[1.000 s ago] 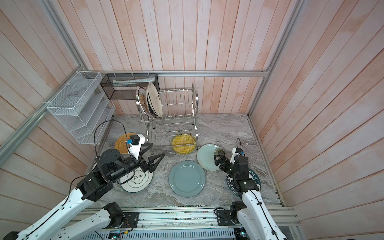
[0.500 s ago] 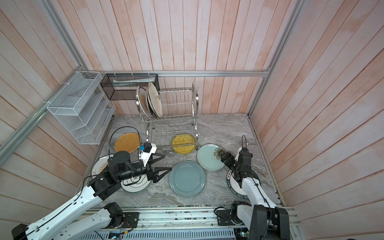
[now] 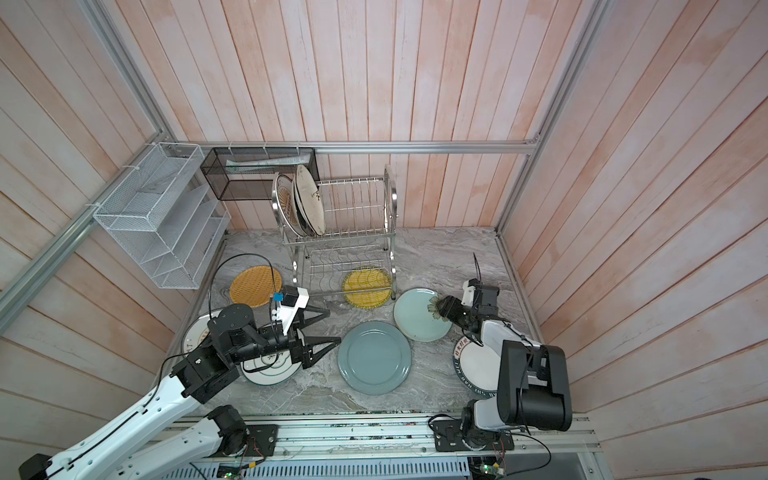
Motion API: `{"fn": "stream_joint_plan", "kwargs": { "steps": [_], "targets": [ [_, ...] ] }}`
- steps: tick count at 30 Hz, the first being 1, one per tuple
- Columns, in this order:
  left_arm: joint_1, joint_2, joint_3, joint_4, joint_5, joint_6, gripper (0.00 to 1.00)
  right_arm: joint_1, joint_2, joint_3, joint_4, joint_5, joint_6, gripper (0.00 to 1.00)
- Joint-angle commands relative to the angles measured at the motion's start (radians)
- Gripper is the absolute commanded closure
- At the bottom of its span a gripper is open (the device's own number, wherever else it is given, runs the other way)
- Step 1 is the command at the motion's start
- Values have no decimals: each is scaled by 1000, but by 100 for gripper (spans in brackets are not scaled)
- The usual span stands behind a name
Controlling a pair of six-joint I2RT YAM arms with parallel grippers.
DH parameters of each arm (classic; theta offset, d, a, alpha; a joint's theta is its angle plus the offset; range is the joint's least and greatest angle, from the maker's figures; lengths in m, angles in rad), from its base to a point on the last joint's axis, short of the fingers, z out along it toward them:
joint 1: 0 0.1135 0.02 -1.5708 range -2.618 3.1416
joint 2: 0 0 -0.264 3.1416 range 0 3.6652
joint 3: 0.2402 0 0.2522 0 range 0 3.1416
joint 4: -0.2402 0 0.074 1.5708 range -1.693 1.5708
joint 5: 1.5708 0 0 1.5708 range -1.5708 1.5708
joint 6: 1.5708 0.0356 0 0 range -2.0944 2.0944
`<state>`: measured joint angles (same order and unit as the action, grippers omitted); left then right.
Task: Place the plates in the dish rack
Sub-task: 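Reach the right gripper to the pale-green sunflower plate rim while the left arm retracts, then grasp the sunflower plate rim with the right gripper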
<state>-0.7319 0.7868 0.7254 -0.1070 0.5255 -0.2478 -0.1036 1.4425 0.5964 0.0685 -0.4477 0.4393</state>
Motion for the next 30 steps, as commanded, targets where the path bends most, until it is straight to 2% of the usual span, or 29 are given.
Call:
{"fn": "stream_joint_plan", "kwargs": {
  "steps": [1, 5, 7, 11, 14, 16, 23, 30],
  "targets": [
    [5, 11, 2, 27, 47, -11, 0, -5, 27, -9, -13, -14, -21, 35],
    [5, 21, 7, 23, 50, -7, 0, -5, 40, -18, -25, 13, -13, 42],
    [5, 17, 7, 20, 47, -7, 0, -8, 9, -25, -38, 68, -12, 41],
    [5, 18, 4, 21, 48, -8, 0, -10, -113, -46, -24, 97, 19, 40],
    [5, 27, 5, 25, 50, -11, 0, -11, -191, -84, 27, 197, 55, 38],
    [5, 31, 3, 29, 59, -10, 0, -23, -181, -89, 52, 182, 53, 38],
    [5, 29, 0, 34, 73, -16, 0, -28, 9, -15, 33, 42, -6, 36],
    [5, 18, -15, 35, 32, -27, 0, -27, 68, -9, 58, -30, -18, 38]
  ]
}}
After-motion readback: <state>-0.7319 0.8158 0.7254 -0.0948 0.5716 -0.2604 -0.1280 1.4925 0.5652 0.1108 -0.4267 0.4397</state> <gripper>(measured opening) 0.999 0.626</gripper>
